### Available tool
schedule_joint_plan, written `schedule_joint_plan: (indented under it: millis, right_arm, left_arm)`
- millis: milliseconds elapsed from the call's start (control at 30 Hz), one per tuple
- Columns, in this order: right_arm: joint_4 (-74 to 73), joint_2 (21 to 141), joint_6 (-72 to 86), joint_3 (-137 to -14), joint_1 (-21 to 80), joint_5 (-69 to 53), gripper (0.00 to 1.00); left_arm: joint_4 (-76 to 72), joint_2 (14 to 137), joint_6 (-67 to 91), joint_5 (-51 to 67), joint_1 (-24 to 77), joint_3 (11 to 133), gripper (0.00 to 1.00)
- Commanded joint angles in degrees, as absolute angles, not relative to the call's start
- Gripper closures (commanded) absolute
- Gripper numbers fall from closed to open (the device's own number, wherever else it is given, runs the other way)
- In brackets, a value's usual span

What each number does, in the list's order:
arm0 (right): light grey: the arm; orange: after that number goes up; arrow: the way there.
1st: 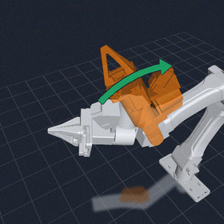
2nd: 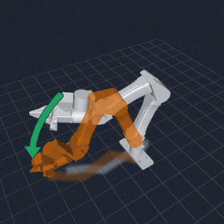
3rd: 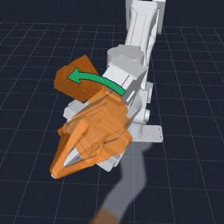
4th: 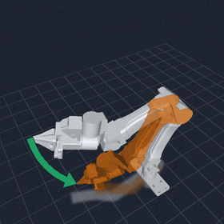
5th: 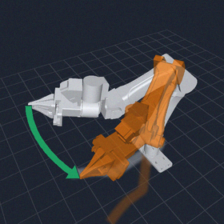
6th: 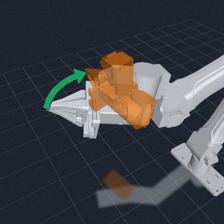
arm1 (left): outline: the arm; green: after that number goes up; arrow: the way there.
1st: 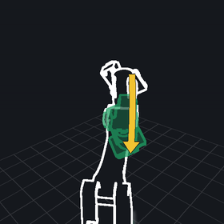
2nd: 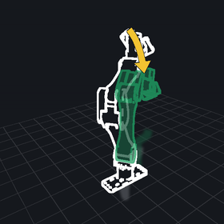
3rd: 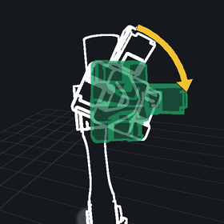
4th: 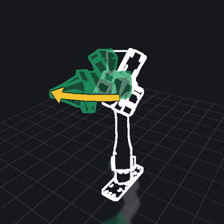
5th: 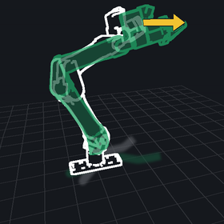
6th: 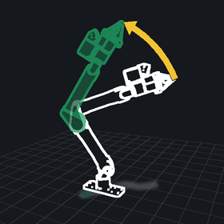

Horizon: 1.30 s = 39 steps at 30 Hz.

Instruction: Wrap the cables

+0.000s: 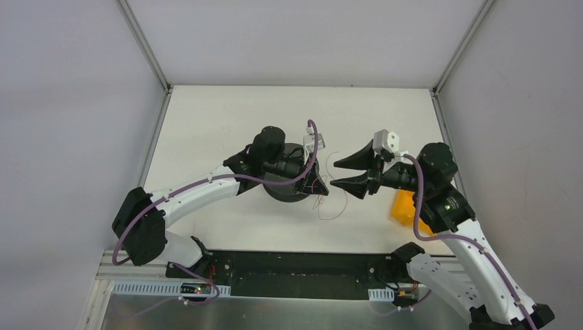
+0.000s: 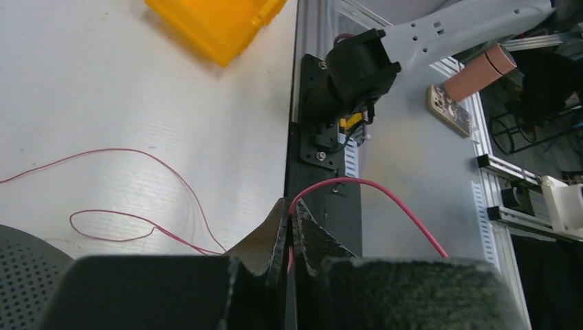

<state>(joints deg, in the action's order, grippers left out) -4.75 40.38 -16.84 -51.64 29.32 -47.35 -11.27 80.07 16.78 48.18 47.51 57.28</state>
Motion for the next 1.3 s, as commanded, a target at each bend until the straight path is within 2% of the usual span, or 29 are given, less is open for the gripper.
schedule_joint_plan:
  millis: [0,800,900,1200,1233,1267]
  right_arm:
    - [-8.29,44.14,-24.56,-56.26,29.7,-58.44,0.46]
    - [-0.59,51.78,-22.15,-48.4,31.84,-54.74,0.48]
    - [-0.27,52.03,-20.4,-47.82,31.85,-55.39,0.55]
    - [6.1,48.14,-15.62,-43.65,31.89,-52.46,1.0]
    - [6.22,47.48,-15.19,-43.4,31.9,-51.3,1.0]
    - [6.24,46.94,-14.31,-43.46,31.83,-49.84,1.0]
  left_arm:
    - [-8.87,77.47,16.73,54.03,47.03,60.02,1.0]
    - [-12.01,76.01,15.66,55.56,47.04,58.09,1.0]
    - [-12.31,75.96,15.64,55.61,47.0,58.17,1.0]
    - [-12.85,75.14,15.22,54.3,47.02,57.45,1.0]
    - [-12.61,74.95,15.09,53.33,46.97,57.2,0.99]
    - [-11.73,74.64,14.47,52.0,46.99,57.14,0.89]
